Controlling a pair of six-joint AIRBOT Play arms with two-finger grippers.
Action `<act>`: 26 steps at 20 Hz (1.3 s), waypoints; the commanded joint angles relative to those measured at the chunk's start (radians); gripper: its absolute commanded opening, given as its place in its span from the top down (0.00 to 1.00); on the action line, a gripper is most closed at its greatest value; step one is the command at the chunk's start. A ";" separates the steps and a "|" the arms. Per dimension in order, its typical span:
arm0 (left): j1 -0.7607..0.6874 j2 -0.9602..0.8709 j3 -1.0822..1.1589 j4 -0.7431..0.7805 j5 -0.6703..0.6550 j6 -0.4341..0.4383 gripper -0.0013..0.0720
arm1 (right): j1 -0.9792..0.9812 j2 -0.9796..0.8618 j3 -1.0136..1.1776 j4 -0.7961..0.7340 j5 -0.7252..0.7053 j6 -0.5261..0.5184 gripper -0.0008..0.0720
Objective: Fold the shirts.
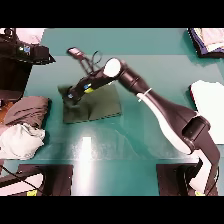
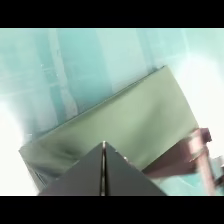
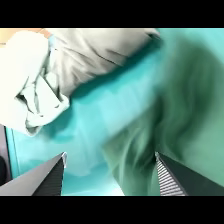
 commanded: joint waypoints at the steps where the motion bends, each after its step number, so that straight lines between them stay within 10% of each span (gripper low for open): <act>1: 0.008 0.012 0.000 0.020 -0.033 0.003 0.95 | 0.038 0.009 0.010 -0.076 -0.016 -0.055 0.13; 14: 0.008 0.007 -0.006 0.033 -0.050 0.028 0.95 | -0.541 0.203 -0.640 0.060 0.158 0.096 0.12; 26: 0.008 0.006 -0.016 0.029 -0.042 0.054 0.95 | -0.357 -0.114 -0.350 0.297 0.187 0.075 0.14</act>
